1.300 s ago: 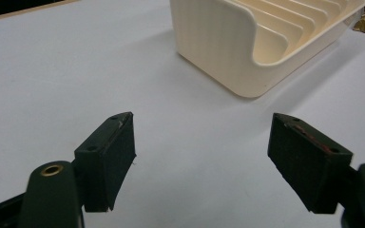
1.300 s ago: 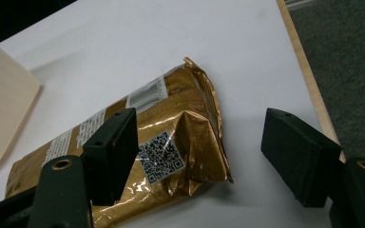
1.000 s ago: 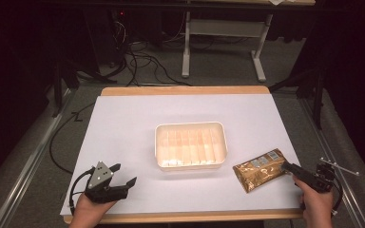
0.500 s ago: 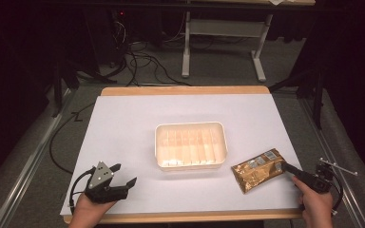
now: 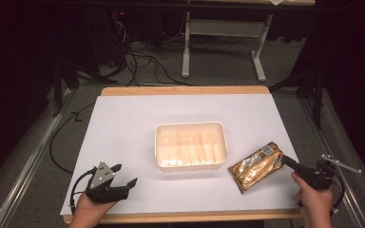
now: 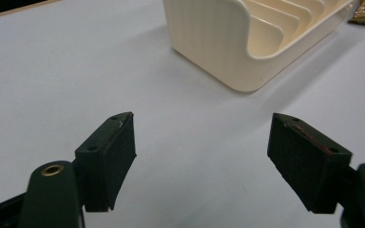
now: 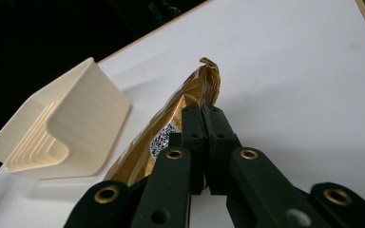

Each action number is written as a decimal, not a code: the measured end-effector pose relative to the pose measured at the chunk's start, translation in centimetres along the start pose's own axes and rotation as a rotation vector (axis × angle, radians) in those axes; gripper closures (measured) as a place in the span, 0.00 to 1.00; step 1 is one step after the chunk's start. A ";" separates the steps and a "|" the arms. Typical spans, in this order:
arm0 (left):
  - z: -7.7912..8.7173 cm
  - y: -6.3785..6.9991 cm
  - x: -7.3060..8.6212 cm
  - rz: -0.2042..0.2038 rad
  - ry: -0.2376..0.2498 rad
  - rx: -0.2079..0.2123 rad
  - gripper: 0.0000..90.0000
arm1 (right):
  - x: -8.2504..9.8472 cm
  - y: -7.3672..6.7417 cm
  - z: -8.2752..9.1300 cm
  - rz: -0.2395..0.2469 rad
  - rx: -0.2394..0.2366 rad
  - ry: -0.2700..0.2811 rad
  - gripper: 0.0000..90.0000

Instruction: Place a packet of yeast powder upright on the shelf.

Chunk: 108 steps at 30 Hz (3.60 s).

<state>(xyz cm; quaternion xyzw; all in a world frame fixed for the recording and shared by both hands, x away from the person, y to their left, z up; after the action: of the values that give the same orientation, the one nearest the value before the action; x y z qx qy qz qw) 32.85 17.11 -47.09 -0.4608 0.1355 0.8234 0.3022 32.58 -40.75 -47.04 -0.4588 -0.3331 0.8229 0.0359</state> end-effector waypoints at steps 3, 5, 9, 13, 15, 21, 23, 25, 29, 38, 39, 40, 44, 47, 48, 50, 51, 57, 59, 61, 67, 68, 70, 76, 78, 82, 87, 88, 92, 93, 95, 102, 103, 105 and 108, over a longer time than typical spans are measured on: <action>0.0 0.0 0.0 -0.001 0.000 0.000 0.28 | -0.2 -0.5 0.0 0.017 -0.007 0.017 1.00; 0.0 0.0 0.0 -0.001 -0.001 0.000 0.28 | -0.4 -1.2 0.2 0.041 -0.016 0.032 1.00; 0.0 0.0 0.0 -0.001 0.000 0.000 0.28 | -0.9 -2.9 0.4 0.097 -0.023 0.073 1.00; 0.0 0.0 0.0 -0.001 -0.001 0.000 0.28 | -1.2 -4.3 0.4 0.143 -0.042 0.092 1.00; 0.0 0.0 0.0 -0.002 -0.002 0.000 0.28 | -1.4 -5.7 0.4 0.185 -0.056 0.103 1.00; 0.0 0.0 0.0 -0.002 -0.003 0.000 0.28 | -1.6 -7.6 0.4 0.247 -0.066 0.127 1.00; -0.1 0.0 0.0 -0.003 -0.003 0.000 0.28 | -1.8 -8.3 0.4 0.269 -0.071 0.141 1.00; 0.0 -0.1 0.0 -0.003 -0.003 -0.001 0.28 | -1.9 -8.8 0.3 0.290 -0.071 0.148 1.00; -0.1 -0.2 0.1 0.000 -0.004 -0.002 0.28 | -2.5 -10.1 0.4 0.346 -0.059 0.176 1.00; -0.2 -0.1 0.1 0.000 -0.006 -0.001 0.28 | -2.8 -10.4 -0.3 0.420 -0.007 0.171 1.00; -0.2 -0.1 0.1 0.000 -0.006 -0.001 0.28 | -2.7 -10.3 -0.3 0.423 -0.008 0.173 1.00; -0.1 -0.2 0.1 -0.001 -0.006 -0.002 0.28 | -2.7 -10.3 -0.2 0.422 -0.010 0.172 1.00; -0.1 -0.1 0.1 -0.002 -0.005 -0.002 0.28 | -2.4 -10.2 0.0 0.420 -0.005 0.172 0.99; -0.1 -0.1 0.1 -0.001 -0.004 -0.002 0.28 | -2.3 -10.2 0.1 0.423 -0.003 0.173 0.99; 0.0 -0.1 0.1 0.000 -0.004 -0.002 0.28 | -2.3 -10.1 0.1 0.424 0.005 0.175 0.98; 0.0 -0.2 0.0 0.002 -0.001 -0.003 0.28 | -2.2 -10.1 0.1 0.419 0.001 0.174 0.97; 0.0 -0.2 0.0 0.002 -0.001 -0.003 0.28 | -2.2 -10.0 0.1 0.416 0.004 0.174 0.96; 0.1 -0.2 0.0 -0.001 0.001 -0.005 0.28 | -2.1 -10.0 -0.1 0.417 0.010 0.172 0.92; 0.1 -0.2 0.0 0.000 -0.001 -0.003 0.28 | -2.1 -9.9 -0.1 0.419 0.013 0.174 0.90; 0.1 -0.2 0.0 0.000 -0.002 -0.003 0.28 | -2.2 -9.9 -0.1 0.422 0.018 0.176 0.88; 0.0 -0.2 0.0 -0.002 -0.003 -0.004 0.28 | -2.2 -9.7 -0.1 0.425 0.034 0.180 0.86; 0.0 -0.2 0.1 -0.004 -0.005 -0.004 0.28 | -2.2 -9.7 -0.1 0.425 0.034 0.179 0.86; 0.0 -0.1 0.1 -0.003 -0.006 -0.003 0.28 | -2.2 -9.6 -0.1 0.421 0.033 0.180 0.90; 0.0 -0.2 0.1 -0.003 -0.007 -0.003 0.28 | -2.3 -9.5 -0.2 0.411 0.006 0.175 0.99; 0.0 -0.2 0.1 -0.001 -0.007 -0.002 0.28 | -2.4 -9.6 -0.2 0.405 -0.018 0.176 1.00; 0.0 -0.2 0.1 0.001 -0.007 -0.001 0.28 | -2.6 -9.9 -0.1 0.412 -0.041 0.177 1.00; 0.0 -0.2 0.1 0.006 -0.003 0.000 0.28 | -2.9 -10.1 0.0 0.399 -0.064 0.188 1.00; 0.0 -0.2 0.0 0.006 -0.002 0.001 0.28 | -2.9 -10.2 0.1 0.398 -0.067 0.189 1.00; 0.0 -0.2 0.0 0.009 0.002 0.000 0.28 | -3.1 -10.6 0.4 0.398 -0.093 0.198 1.00; 0.0 -0.2 0.0 0.007 0.004 0.001 0.28 | -3.2 -10.9 0.5 0.400 -0.110 0.200 1.00; 0.0 -0.2 0.0 0.007 0.004 0.002 0.28 | -3.2 -11.0 0.5 0.399 -0.117 0.202 1.00; 0.2 -0.2 -0.1 0.013 0.018 0.004 0.28 | -3.2 -11.8 0.6 0.411 -0.140 0.200 1.00; 0.2 -0.2 -0.2 0.011 0.024 0.003 0.28 | -3.2 -11.9 0.6 0.414 -0.144 0.201 1.00; 0.2 -0.2 -0.2 0.014 0.029 0.004 0.28 | -3.3 -12.3 0.6 0.421 -0.152 0.204 1.00; 0.4 -0.2 -0.3 0.013 0.039 0.002 0.28 | -3.4 -12.9 0.6 0.432 -0.163 0.203 1.00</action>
<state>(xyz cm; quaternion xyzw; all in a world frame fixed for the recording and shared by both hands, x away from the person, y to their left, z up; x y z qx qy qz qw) 32.82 17.35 -46.64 -0.4755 0.1450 0.8161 0.2947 30.93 -32.30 -36.84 -0.6012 -0.2875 0.7315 -0.1446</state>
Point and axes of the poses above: each handheld gripper's, and its own axes: z roughly backward along the jaws, x roughly out of its underside, y roughly to its right, the point moved 5 cm from there along -z, roughly forward along the jaws, and after that the axes turned 5 degrees about -x, right-handed, at the moved point
